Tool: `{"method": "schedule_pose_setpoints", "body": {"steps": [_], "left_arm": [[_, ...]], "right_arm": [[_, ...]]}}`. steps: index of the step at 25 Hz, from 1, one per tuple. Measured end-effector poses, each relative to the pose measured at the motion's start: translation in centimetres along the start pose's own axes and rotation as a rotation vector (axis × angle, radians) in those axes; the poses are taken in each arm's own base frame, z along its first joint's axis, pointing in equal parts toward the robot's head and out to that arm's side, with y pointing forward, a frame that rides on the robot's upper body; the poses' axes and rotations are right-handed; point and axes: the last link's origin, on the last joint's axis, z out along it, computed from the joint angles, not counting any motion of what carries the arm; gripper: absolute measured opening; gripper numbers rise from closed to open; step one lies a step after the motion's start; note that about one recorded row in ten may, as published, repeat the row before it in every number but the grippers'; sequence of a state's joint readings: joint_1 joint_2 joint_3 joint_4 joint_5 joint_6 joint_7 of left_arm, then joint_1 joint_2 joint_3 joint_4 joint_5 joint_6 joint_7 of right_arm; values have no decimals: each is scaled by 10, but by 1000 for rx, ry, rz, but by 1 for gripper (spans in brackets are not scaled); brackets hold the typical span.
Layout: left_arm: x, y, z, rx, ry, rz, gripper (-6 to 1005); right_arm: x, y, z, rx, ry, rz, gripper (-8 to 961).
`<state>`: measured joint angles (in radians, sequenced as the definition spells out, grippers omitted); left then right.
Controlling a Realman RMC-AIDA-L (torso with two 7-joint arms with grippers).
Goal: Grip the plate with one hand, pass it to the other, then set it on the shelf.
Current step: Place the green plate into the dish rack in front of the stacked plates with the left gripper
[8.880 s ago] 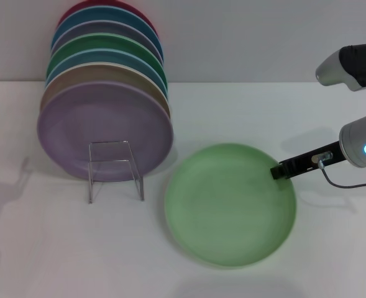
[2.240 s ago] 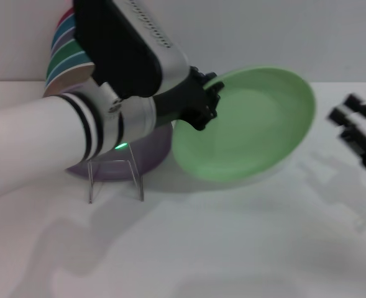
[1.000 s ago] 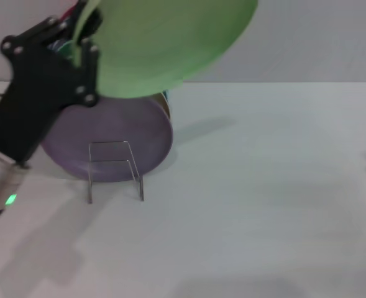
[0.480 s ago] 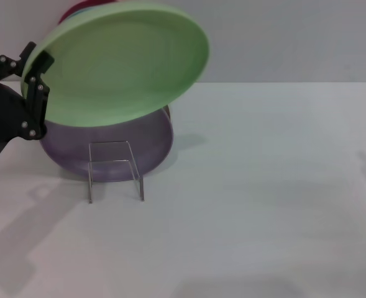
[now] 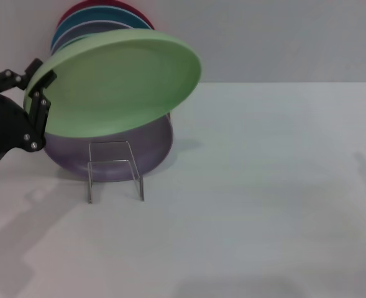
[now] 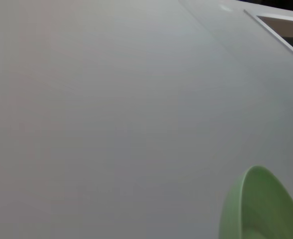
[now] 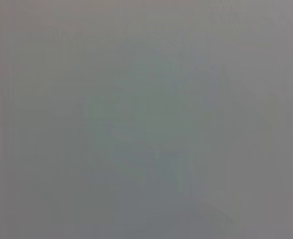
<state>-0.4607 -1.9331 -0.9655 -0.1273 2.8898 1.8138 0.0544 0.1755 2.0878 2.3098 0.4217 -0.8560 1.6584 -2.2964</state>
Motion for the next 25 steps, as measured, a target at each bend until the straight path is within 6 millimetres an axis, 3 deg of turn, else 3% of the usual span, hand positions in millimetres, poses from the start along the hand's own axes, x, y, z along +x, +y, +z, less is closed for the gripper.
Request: {"method": "schedule_pose_setpoints", "body": {"steps": [25], "left_arm": [[-11,8,-11,-78,-91,46,109]], "right_arm": [[1,7,0,-37,-2,4,376]]}}
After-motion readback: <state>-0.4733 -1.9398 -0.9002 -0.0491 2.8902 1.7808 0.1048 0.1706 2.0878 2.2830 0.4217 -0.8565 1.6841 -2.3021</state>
